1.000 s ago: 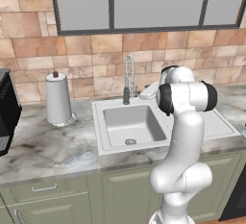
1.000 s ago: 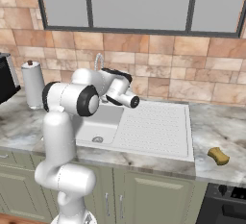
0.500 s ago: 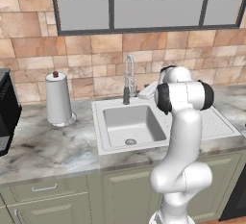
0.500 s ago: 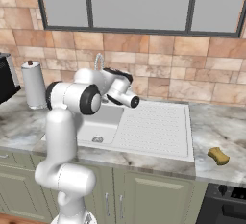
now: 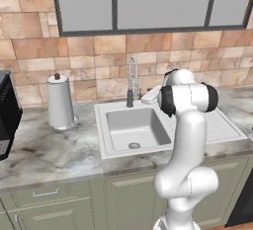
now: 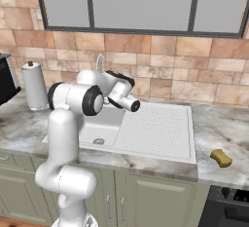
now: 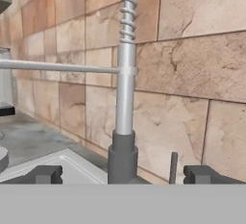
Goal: Soak the sponge with water for a few seconds and then drop it inside the sink.
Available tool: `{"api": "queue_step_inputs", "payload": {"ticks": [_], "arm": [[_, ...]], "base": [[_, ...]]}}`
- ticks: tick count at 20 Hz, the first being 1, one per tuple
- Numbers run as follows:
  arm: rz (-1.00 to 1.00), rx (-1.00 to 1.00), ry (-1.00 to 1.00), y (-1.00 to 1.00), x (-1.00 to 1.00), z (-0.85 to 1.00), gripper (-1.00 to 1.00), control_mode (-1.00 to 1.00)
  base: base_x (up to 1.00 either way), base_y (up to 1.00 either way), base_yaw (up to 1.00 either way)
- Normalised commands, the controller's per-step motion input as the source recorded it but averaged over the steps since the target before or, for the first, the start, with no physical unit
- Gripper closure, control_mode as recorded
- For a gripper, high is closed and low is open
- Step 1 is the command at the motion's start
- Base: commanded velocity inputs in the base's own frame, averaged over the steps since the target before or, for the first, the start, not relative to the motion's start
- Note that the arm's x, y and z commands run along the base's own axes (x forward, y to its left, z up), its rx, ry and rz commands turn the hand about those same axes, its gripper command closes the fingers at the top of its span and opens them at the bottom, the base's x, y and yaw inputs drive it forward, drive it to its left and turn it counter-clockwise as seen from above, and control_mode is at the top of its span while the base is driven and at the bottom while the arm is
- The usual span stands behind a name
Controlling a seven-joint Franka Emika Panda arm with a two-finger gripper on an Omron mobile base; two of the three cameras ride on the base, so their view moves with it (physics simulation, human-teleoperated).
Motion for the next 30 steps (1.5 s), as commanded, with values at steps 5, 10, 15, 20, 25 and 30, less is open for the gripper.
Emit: {"api": "queue_step_inputs", "payload": {"ticks": [5, 10, 15, 20, 25, 30], "arm": [[0.00, 0.00, -0.01, 0.02, 0.12, -0.01, -1.00, -1.00], [-0.02, 0.00, 0.00, 0.00, 0.17, -0.01, -1.00, -1.00], [-0.06, 0.00, 0.00, 0.00, 0.21, -0.08, -1.00, -1.00], [-0.06, 0.01, 0.00, 0.00, 0.18, -0.08, -1.00, -1.00], [-0.04, 0.01, 0.00, 0.00, 0.19, -0.09, -1.00, -1.00], [-0.04, 0.00, 0.00, 0.00, 0.16, -0.12, -1.00, -1.00]], "base": [[0.00, 0.00, 0.00], [0.00, 0.00, 0.00], [0.00, 0.00, 0.00], [0.00, 0.00, 0.00], [0.00, 0.00, 0.00], [0.00, 0.00, 0.00]]}}
